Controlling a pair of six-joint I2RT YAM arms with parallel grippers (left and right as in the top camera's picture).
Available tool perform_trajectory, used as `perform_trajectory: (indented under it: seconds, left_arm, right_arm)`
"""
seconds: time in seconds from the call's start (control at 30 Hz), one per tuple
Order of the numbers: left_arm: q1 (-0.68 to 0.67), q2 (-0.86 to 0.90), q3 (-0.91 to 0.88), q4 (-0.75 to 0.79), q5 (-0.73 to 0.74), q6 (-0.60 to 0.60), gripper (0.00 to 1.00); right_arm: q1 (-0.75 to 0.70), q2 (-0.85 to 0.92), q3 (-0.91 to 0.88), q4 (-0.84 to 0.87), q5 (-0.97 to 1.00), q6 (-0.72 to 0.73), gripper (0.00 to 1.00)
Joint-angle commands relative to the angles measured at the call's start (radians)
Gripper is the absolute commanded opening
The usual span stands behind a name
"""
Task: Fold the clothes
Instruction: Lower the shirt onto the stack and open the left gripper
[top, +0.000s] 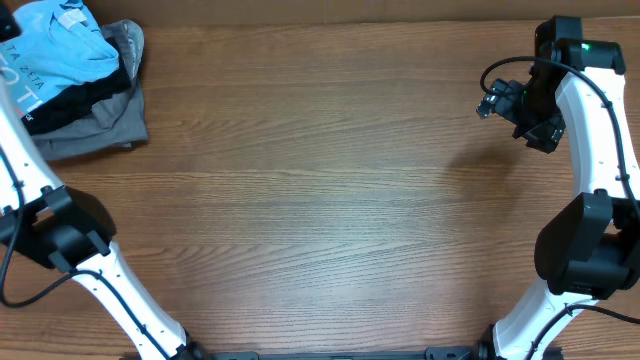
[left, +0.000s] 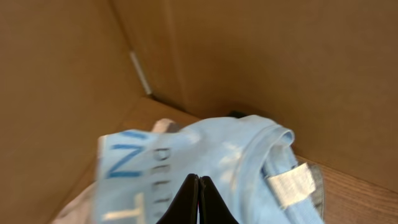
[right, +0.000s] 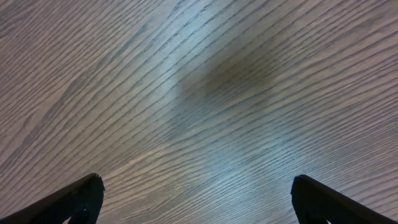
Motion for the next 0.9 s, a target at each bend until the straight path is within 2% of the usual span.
perform_trajectory:
  seconds: [0.0,0.13,0.33,0.57,0.63,0.7,0.77,0.8,0.83,0.87]
  left_arm:
    - [-0.019,0.116,-0.001,0.017,-0.046,-0.029,0.04]
    - [-0.010,0.216,-0.002,0.005,-0.056,-0.108,0.04]
    - [0.013,0.266,-0.002,-0.034,-0.064,-0.108,0.09]
    - [0.004,0.167,0.056,-0.019,-0.055,-0.138,0.16]
    - [-0.002,0.129,0.085,-0.019,-0.054,-0.145,0.19]
    - [-0.016,0.066,0.129,-0.025,-0.028,-0.144,0.21]
    - [-0.027,0.017,0.157,-0.054,0.029,-0.144,0.17]
    - [-0.034,-0.004,0.165,-0.069,0.063,-0.144,0.19]
    - [-0.042,-0.029,0.172,-0.087,0.107,-0.144,0.37]
    - [-0.053,-0.058,0.172,-0.106,0.159,-0.144,0.63]
  right_arm:
    - [0.002,-0.023,0.014,0.005,0.006,0.002,1.00]
    - [0.002,-0.023,0.014,0.005,0.006,0.002,1.00]
    - [0.002,-0.023,0.014,0.005,0.006,0.002,1.00]
    - [0.002,-0.023,0.014,0.008,0.006,0.002,1.00]
    - [0.002,-0.023,0.014,0.062,0.006,0.002,1.00]
    - [0.002,-0.023,0.014,0.143,0.003,0.003,1.00]
    - [0.002,-0.023,0.014,0.166,-0.035,0.002,1.00]
    - [0.002,-0.023,0.014,0.156,-0.040,0.002,1.00]
    - [0.002,-0.023,0.014,0.145,-0.048,0.002,1.00]
    - [0.002,-0.024,0.015,0.143,-0.055,0.002,1.00]
